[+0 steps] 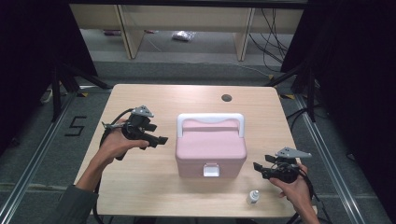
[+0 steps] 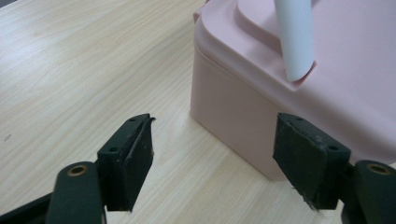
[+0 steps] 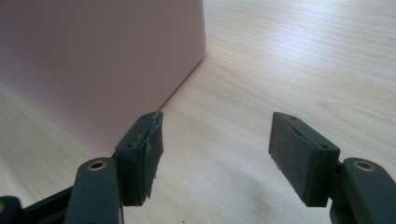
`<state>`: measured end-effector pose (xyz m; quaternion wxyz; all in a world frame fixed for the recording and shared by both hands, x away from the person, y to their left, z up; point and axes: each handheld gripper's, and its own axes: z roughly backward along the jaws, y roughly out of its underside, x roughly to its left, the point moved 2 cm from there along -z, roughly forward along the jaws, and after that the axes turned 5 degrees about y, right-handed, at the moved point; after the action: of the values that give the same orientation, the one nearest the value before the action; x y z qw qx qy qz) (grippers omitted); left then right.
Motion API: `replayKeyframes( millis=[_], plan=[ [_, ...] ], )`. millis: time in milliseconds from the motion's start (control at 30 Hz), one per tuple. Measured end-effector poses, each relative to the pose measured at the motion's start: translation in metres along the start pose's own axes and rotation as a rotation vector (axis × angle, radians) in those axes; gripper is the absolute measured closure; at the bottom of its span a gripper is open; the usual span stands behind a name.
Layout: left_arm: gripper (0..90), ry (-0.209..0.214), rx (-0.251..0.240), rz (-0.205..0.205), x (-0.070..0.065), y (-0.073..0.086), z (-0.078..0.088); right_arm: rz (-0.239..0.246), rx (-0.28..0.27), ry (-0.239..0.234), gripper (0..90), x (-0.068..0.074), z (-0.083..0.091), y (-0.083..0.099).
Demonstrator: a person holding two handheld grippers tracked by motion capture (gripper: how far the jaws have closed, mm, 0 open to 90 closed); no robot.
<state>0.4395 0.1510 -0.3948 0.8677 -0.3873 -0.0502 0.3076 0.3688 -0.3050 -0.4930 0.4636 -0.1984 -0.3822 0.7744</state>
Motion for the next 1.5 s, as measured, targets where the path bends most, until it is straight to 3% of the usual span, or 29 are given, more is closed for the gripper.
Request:
replayKeyframes(
  millis=[33,100,133,200,367,567,600,633,667,800,900,933,1033,1167,1267,1433,1500],
  plan=[
    [26.7,0.002,0.003,-0.006,-0.002,-0.003,0.001,-0.03,0.012,-0.012,35.8,0.002,0.0,0.001],
    [26.2,0.001,0.0,-0.008,-0.002,-0.005,0.001,-0.001,0.006,0.007,35.5,-0.001,0.0,0.001],
    [25.9,-0.001,-0.002,-0.016,-0.003,-0.008,0.003,-0.033,0.017,0.002,35.3,0.002,-0.001,0.002],
    [25.9,0.005,0.006,-0.02,-0.003,-0.009,0.005,-0.022,0.016,-0.014,35.3,0.001,-0.003,0.002],
    [27.9,0.006,0.01,-0.059,-0.006,-0.018,0.013,-0.014,0.023,-0.002,35.2,0.0,-0.002,0.003],
    [27.5,0.026,0.029,-0.073,-0.009,-0.026,0.017,0.001,0.029,0.0,35.2,-0.001,-0.003,0.004],
    [27.2,0.026,0.039,-0.083,-0.011,-0.029,0.017,-0.029,0.03,-0.005,35.2,0.001,-0.004,0.004],
    [27.2,0.026,0.053,-0.094,-0.012,-0.031,0.018,-0.029,0.03,-0.005,35.2,0.001,-0.004,0.004],
    [26.5,0.033,0.073,-0.114,-0.013,-0.037,0.019,0.0,0.029,0.001,35.1,-0.001,-0.004,0.004],
    [26.0,0.039,0.076,-0.121,-0.015,-0.053,0.023,-0.026,0.047,-0.004,35.0,-0.002,-0.003,0.005],
    [25.8,0.044,0.092,-0.131,-0.021,-0.064,0.02,-0.017,0.036,-0.007,35.0,-0.004,-0.004,0.006],
    [25.8,0.044,0.126,-0.166,-0.021,-0.067,0.021,-0.014,0.036,-0.005,35.0,-0.004,-0.004,0.006],
    [27.0,0.054,0.133,-0.161,-0.027,-0.078,0.015,-0.016,0.038,-0.01,35.0,-0.003,-0.004,0.006],
    [28.9,0.056,0.186,-0.184,-0.03,-0.086,0.01,-0.03,0.041,-0.005,35.0,-0.001,-0.004,0.006],
    [29.0,0.047,0.235,-0.21,-0.03,-0.098,0.004,-0.011,0.038,-0.013,35.0,-0.001,-0.005,0.006],
    [31.2,0.038,0.262,-0.228,-0.027,-0.108,-0.005,-0.005,0.039,-0.014,35.0,-0.002,-0.006,0.007],
    [33.2,0.053,0.289,-0.254,-0.028,-0.114,-0.012,-0.02,0.047,-0.02,35.0,-0.001,-0.006,0.007]
  ],
)
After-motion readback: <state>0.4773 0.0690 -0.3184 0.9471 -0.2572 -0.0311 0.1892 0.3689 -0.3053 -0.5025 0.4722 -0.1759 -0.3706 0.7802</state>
